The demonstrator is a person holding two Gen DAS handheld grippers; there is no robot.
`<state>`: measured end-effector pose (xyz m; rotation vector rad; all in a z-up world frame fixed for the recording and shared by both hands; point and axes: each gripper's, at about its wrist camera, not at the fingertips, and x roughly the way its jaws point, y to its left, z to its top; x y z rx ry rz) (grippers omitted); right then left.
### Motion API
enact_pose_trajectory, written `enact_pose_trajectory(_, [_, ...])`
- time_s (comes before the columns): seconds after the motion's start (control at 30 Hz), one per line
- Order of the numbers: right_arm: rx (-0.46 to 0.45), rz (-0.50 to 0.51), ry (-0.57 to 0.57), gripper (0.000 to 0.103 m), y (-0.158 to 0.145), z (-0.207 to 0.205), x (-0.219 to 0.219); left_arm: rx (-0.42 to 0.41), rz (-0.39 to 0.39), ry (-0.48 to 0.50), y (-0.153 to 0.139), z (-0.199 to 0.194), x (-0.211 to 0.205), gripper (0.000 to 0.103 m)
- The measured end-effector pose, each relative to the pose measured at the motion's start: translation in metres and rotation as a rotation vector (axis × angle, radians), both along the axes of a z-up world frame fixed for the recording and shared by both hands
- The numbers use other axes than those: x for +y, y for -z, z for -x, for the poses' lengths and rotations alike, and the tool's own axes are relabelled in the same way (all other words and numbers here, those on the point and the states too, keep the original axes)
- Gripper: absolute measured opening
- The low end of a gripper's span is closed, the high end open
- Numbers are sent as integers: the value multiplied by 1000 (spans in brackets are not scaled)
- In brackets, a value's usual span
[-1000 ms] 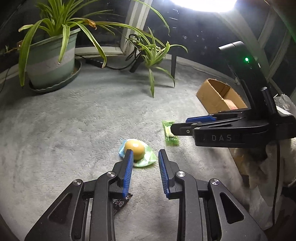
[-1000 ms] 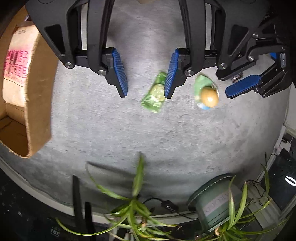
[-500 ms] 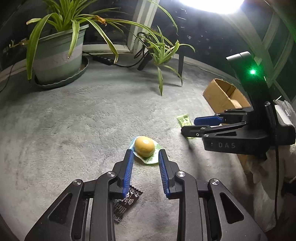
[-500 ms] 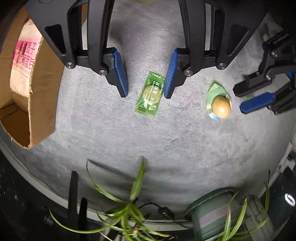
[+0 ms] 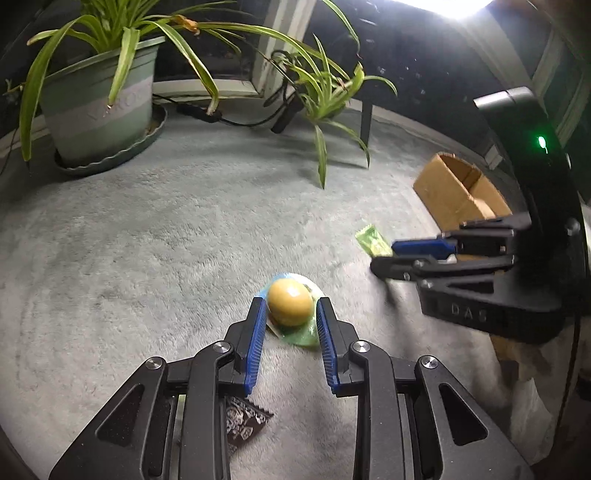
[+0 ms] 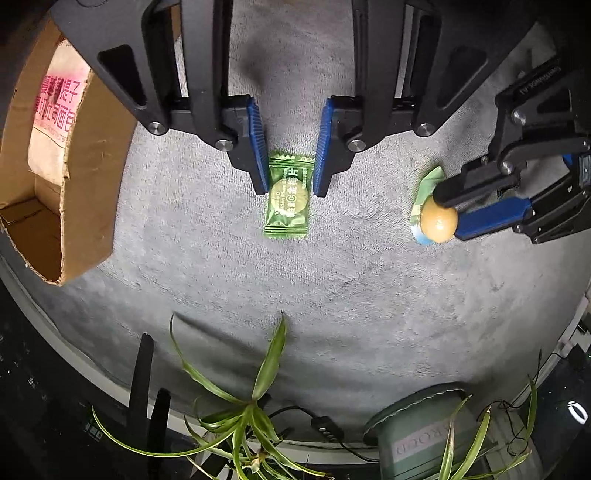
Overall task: Organize snacks
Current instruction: 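Grasp the round yellow snack with the left tool while the right tool grasps the green candy packet, then carry both snacks over the cardboard box and open both tools to drop them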
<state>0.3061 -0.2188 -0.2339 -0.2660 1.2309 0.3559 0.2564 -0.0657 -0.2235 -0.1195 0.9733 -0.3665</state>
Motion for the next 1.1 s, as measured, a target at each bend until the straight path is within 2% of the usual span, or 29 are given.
enact_pose_trajectory(0.07, [-3,1,0,26,1,-1,1,5,5,-1,-1,-3,0,26])
enact_pose_trajectory(0.33, [-2,-17,3,24,3,-3,1,-42,-100,33,4,-4,-15,26])
enact_pose_trajectory(0.6, [-8,-75,36,24,-3,-4,-9,-46,-83,17,1,-1,-7,25])
enact_pose_trajectory(0.83, [-41,-137,50,24,-28,6,-23,-69,-49,9,-14,8,-2,25])
enact_pose_trajectory(1.1, [-120,-205,67,24,-75,31,-54,-123,-18,44,-45,24,-19,25])
